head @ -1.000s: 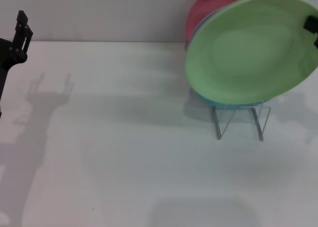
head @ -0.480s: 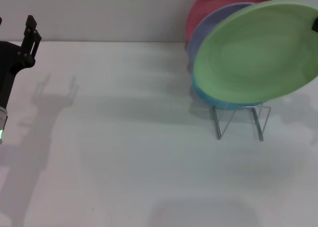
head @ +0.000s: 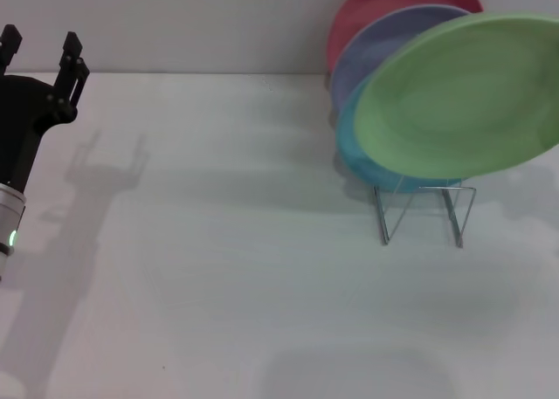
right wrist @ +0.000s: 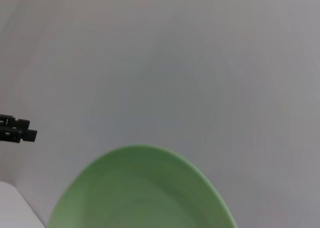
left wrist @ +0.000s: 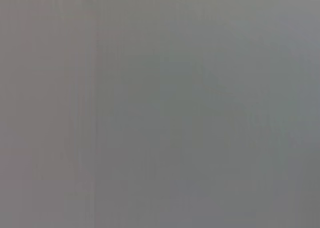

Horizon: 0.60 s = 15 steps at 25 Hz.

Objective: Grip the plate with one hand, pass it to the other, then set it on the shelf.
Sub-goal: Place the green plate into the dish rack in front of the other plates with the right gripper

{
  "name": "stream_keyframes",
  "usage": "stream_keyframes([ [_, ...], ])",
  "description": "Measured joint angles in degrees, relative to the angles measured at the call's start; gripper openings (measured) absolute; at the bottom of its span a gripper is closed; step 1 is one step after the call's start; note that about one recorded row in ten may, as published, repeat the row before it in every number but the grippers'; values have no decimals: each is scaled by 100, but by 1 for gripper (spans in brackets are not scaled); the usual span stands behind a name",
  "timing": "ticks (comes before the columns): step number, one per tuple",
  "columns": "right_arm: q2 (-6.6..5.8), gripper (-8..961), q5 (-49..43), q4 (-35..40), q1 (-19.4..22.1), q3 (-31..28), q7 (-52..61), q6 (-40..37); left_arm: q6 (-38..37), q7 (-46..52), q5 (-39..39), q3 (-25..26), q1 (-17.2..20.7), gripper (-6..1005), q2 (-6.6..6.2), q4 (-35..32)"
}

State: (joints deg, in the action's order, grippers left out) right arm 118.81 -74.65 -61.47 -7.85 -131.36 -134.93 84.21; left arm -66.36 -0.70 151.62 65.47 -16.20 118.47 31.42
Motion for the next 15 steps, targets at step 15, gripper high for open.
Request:
stream_keyframes([
  [15, 13, 87, -210, 837, -256, -196, -489, -142, 90, -9, 0, -79, -82, 691, 1, -35],
])
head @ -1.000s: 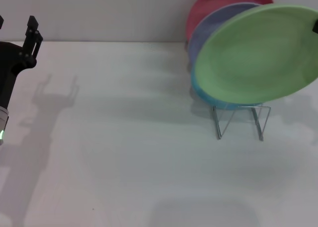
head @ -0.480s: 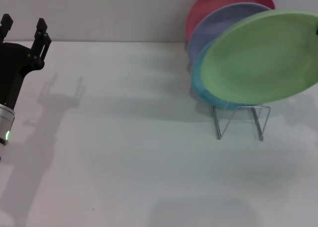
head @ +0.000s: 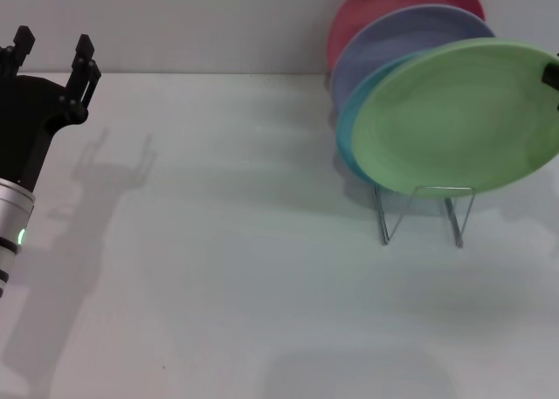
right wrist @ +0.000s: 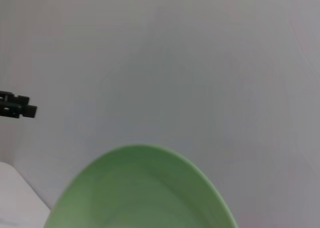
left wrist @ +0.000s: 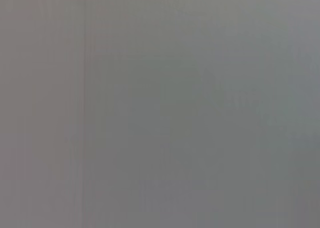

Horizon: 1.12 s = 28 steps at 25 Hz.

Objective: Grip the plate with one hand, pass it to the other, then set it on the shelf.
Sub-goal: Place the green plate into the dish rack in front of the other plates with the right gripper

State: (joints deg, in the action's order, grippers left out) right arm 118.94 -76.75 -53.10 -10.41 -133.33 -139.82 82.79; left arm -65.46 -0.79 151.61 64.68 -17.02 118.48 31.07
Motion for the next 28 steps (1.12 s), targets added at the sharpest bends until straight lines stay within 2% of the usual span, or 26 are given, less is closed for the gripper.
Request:
stream_keyframes([
  [5, 14, 128, -100, 441, -101, 3, -30, -210, 0, 0, 0, -7, -72, 691, 4, -94],
  [13, 4, 227, -243, 684, -194, 7, -41, -333, -1, 36, -3, -56, -196, 691, 18, -285],
  [25, 33, 429, -25, 736, -94, -26, 65, 350, -2, 23, -36, -71, -196, 691, 17, -345],
  [28, 33, 628, 166, 765, -74, -28, 100, 476, -2, 18, -39, -71, -196, 691, 17, -350],
])
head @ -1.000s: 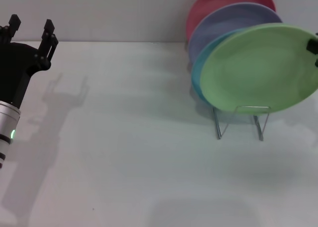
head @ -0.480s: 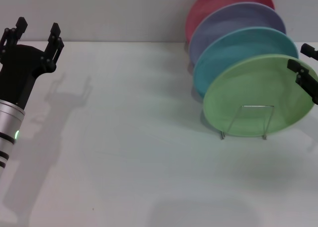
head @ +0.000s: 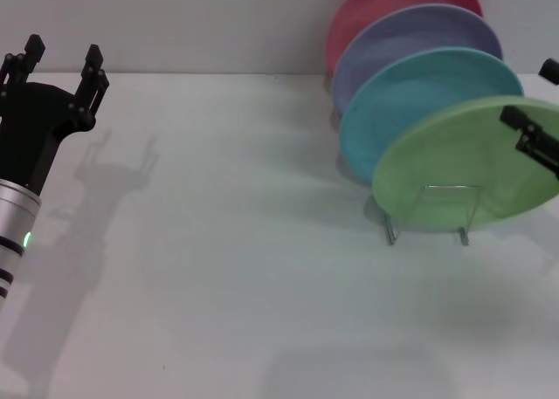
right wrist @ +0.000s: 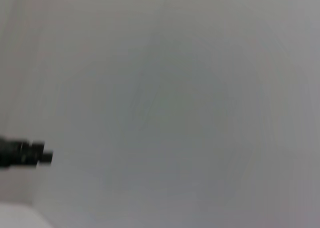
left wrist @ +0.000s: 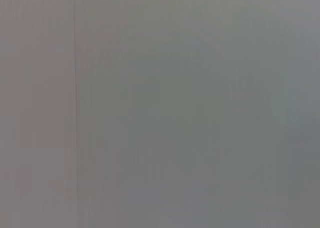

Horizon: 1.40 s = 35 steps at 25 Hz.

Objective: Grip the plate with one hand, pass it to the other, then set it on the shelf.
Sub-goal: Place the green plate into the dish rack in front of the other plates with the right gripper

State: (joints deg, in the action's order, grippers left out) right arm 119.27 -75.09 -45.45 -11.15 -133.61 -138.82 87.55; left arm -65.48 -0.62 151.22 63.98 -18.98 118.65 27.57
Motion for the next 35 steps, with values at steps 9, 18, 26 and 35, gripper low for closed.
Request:
stream_keyframes([
  [9, -10, 639, 715, 198, 45, -58, 210, 475, -38, -18, -5, 19, 11, 691, 0, -39],
  [18, -24, 642, 496, 383, -59, -40, 194, 149, -67, 11, 27, 36, -1, 691, -6, -153],
  [26, -35, 645, 185, 1035, -371, -29, -178, -52, -70, 14, 39, 29, 0, 691, -9, -159],
  [35, -28, 648, -31, 1298, -448, 39, -172, -174, -82, 18, 40, 27, 9, 691, -9, -155],
])
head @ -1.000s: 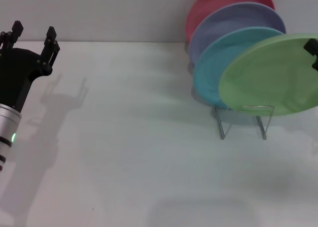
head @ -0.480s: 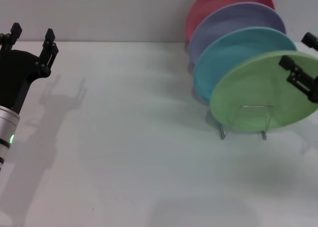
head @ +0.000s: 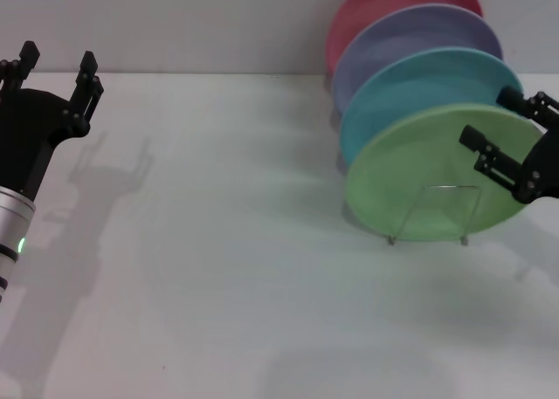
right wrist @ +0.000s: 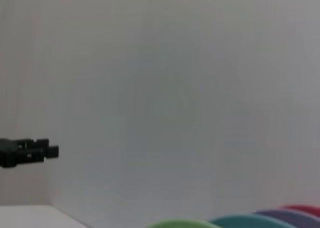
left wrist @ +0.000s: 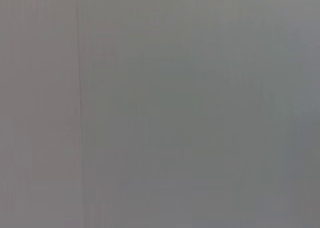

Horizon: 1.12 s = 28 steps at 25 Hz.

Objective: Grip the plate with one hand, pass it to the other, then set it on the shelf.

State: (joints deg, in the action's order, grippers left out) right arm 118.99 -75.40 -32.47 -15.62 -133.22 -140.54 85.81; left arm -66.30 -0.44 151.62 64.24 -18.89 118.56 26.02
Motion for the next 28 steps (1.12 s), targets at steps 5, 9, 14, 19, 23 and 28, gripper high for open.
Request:
stream_keyframes([
  [5, 8, 650, -5, 86, 23, 0, -66, -62, -12, 0, 0, -6, -2, 691, 0, 2],
  [9, 10, 655, -7, 63, 71, -18, -51, 136, -15, -3, 0, -14, -5, 691, 0, 13],
  [14, 25, 665, 133, 17, 185, -122, -63, 574, -16, -3, -1, -20, -8, 691, 0, 8],
  [19, 66, 676, 792, 101, 387, -533, -216, 881, -45, -3, 0, -26, 35, 691, 0, 30],
  [23, 93, 682, 2320, 659, 588, -792, -727, 1008, -138, -7, -18, -24, 62, 691, 0, 12],
  [28, 93, 682, 4596, 1437, 648, -754, -826, 816, -229, -23, -46, 33, 139, 691, 6, -4],
])
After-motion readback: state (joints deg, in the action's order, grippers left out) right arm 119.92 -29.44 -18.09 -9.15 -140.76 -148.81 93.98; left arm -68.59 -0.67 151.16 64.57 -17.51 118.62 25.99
